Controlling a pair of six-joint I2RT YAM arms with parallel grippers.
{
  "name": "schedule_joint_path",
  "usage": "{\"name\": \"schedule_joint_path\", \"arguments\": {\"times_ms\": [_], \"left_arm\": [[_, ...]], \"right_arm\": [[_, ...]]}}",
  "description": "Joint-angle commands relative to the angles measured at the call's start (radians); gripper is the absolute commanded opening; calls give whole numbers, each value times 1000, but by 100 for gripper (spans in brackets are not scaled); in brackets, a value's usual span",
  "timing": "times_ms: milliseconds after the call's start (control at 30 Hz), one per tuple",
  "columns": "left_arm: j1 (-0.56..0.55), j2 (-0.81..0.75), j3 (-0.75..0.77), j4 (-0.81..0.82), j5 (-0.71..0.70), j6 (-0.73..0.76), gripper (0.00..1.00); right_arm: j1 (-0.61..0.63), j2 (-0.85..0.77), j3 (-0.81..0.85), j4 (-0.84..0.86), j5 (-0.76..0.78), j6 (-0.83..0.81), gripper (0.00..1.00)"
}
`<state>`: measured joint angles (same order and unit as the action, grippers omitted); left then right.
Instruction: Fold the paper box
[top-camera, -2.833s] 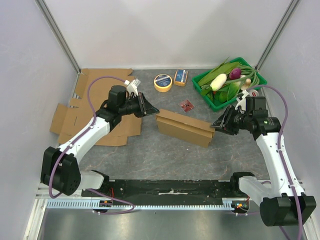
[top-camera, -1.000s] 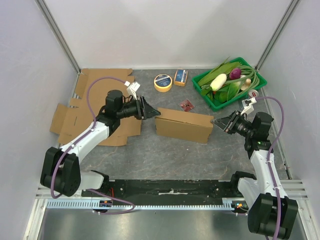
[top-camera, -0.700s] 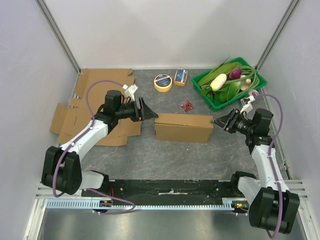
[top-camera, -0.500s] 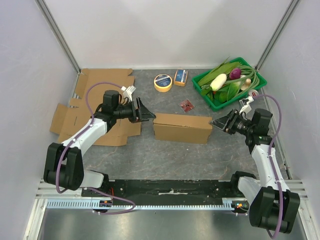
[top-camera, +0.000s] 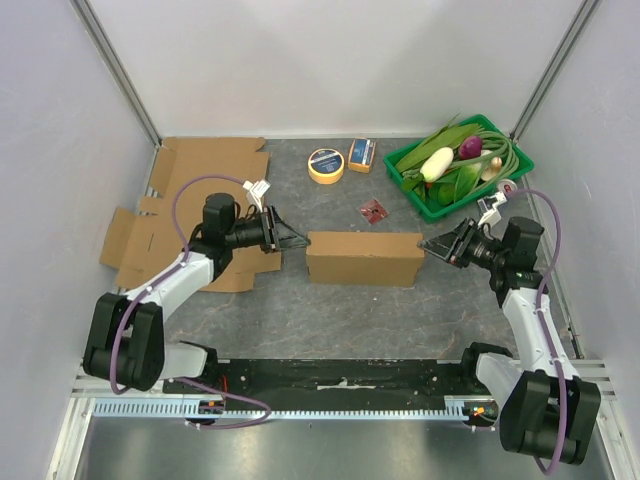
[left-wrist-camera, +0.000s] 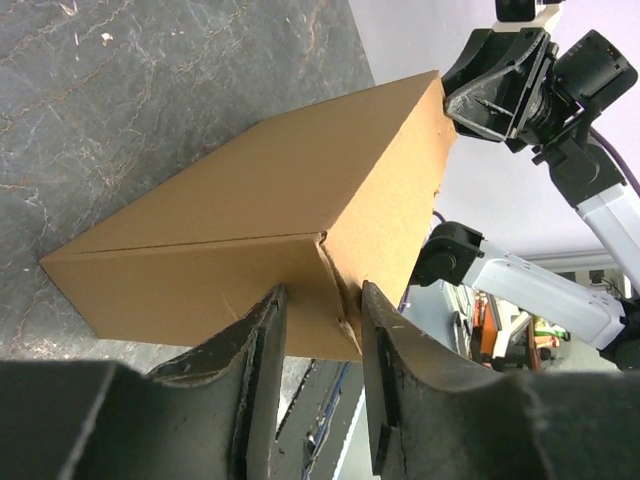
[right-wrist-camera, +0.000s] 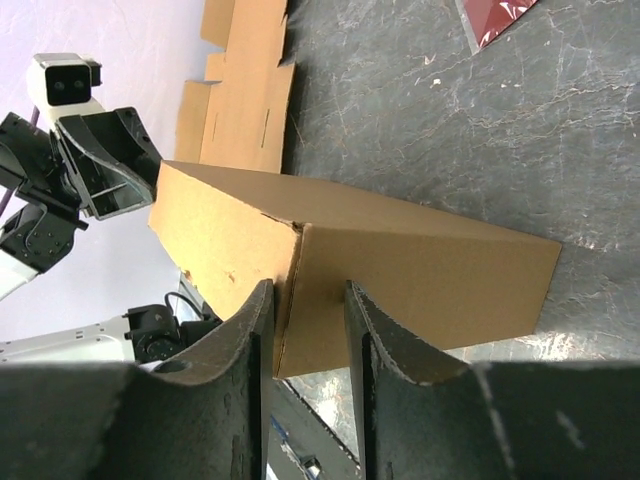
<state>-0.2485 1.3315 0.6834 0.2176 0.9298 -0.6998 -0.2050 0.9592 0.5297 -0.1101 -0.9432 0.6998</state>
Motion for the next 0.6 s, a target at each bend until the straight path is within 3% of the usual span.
{"name": "schedule_joint_path", "arguments": {"times_ms": [0, 133, 300, 367, 467, 500, 567], "left_arm": [[-15, -53, -65, -211, -167, 111, 42], [-152, -130, -1, -395, -322, 215, 48], [-435, -163, -82, -258, -528, 115, 59], [-486, -157, -96, -193, -572, 102, 59], [-590, -190, -94, -201, -647, 114, 61], [-647, -201, -99, -201, -667, 109, 67], [-655, -273, -128, -211, -669, 68, 70]], "right_arm": [[-2, 38, 11, -257, 246, -141, 38], [3, 10, 217, -546, 550, -267, 48], [4, -120, 409, -730, 783, -279, 82], [3, -161, 447, -782, 810, -295, 88], [6, -217, 475, -900, 752, -277, 88], [7, -258, 472, -910, 730, -243, 88], [9, -289, 503, -960, 738, -241, 89]]}}
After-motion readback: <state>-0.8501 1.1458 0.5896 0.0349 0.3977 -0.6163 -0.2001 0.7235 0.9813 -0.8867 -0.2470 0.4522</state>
